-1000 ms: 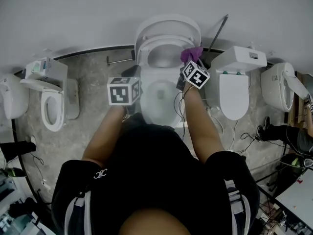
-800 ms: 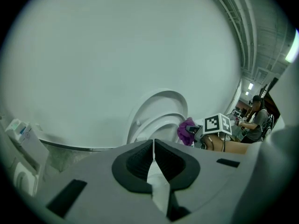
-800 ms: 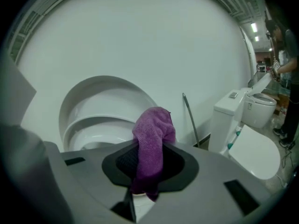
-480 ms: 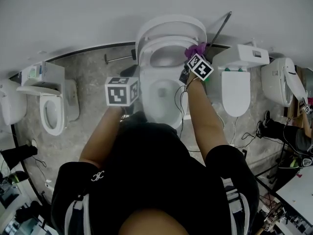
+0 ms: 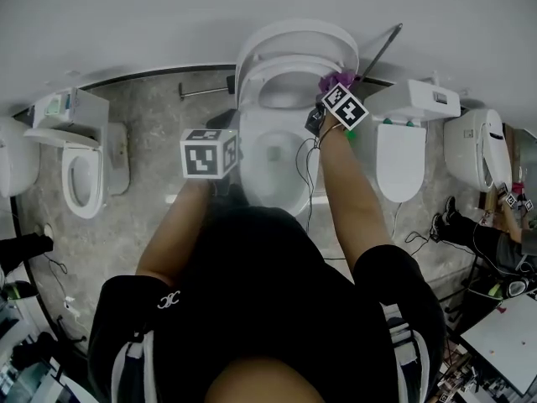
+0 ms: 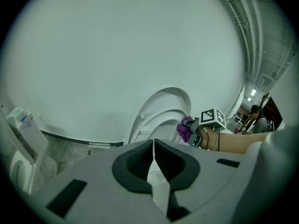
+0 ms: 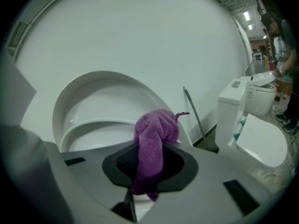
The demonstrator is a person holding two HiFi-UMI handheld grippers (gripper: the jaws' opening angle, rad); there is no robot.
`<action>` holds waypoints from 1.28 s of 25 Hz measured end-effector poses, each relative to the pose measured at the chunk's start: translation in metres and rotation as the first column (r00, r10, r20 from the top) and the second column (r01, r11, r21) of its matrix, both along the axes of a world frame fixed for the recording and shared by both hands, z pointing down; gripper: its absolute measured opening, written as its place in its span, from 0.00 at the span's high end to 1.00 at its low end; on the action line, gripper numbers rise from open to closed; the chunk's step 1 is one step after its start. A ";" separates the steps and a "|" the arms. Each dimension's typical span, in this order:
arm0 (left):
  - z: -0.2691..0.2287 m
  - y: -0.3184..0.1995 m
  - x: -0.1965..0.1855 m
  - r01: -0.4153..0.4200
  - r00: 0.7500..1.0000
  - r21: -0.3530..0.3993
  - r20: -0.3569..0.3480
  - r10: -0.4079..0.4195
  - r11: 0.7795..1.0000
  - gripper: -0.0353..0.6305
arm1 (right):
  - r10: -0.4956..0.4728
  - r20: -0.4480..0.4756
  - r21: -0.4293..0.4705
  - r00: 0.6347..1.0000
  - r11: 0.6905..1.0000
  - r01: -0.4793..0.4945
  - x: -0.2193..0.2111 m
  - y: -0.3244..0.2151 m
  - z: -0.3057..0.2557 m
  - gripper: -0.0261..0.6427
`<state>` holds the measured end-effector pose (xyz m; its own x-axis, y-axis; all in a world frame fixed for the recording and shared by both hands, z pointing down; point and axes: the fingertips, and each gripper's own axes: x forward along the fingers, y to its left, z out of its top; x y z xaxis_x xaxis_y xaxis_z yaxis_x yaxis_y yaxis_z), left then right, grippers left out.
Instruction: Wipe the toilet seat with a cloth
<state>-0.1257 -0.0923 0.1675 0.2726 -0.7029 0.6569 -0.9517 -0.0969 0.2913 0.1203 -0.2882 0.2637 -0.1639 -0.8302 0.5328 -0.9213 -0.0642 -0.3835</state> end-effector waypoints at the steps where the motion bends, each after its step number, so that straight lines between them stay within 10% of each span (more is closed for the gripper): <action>1: -0.001 0.002 -0.001 0.008 1.000 0.003 -0.002 -0.008 1.000 0.93 | -0.005 0.004 0.006 1.000 1.000 0.005 -0.002 0.000 -0.002 0.84; 15: -0.012 0.037 -0.023 0.133 0.991 0.016 0.007 -0.133 0.991 0.93 | -0.240 -0.088 0.135 0.967 0.959 0.251 -0.091 0.008 -0.053 0.84; 20: -0.013 0.054 -0.031 0.178 0.984 0.018 0.009 -0.179 0.984 0.93 | -0.396 -0.215 0.146 0.893 0.891 0.430 -0.138 0.021 -0.057 0.84; 26: -0.009 0.069 -0.051 0.233 0.973 0.009 0.000 -0.233 0.973 0.93 | -0.625 -0.349 0.056 0.698 0.730 0.682 -0.211 0.049 -0.028 0.84; 32: 0.003 0.082 -0.072 0.271 0.962 -0.016 -0.014 -0.272 0.962 0.93 | -0.672 -0.319 0.012 0.668 0.702 0.712 -0.235 0.061 -0.001 0.84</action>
<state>-0.1979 -0.0103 0.1706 0.0836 -0.7428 0.6643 -0.9368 0.1686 0.3065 -0.1144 -0.2272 0.2627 -0.5853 -0.5980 0.5475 -0.7442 0.6643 -0.0700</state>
